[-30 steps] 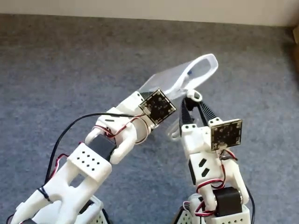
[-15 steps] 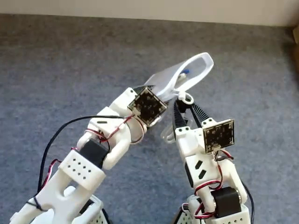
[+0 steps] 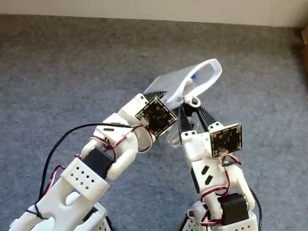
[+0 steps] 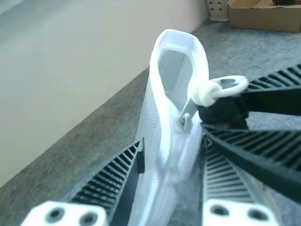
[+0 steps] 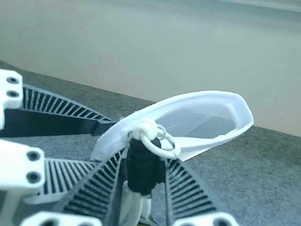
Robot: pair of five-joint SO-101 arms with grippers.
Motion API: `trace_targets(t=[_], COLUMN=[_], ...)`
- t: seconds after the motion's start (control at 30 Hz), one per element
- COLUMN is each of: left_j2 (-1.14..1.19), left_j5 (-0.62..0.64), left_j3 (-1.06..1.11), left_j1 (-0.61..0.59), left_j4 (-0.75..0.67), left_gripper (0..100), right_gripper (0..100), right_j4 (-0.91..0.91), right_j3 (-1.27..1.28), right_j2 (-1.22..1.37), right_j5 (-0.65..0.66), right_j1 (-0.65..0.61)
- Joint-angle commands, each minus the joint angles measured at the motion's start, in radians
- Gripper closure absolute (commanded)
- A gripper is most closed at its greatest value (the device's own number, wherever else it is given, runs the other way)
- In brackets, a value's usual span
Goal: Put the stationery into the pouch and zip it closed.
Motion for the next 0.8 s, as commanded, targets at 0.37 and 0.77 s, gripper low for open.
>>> trace_targets(t=[0.37, 0.77], left_j2=[-0.028, -0.03], left_j5=[0.009, 0.009], left_j3=[0.019, 0.053], left_j1=[0.016, 0.079], left_j4=[-0.003, -0.003], left_gripper=[86, 93], right_gripper=[99.4, 99.4], right_j4=[0.004, 0.002], right_j3=[-0.077, -0.077], right_j2=[-0.013, -0.013], right_j5=[0.014, 0.014], right_j1=[-0.012, -0.007])
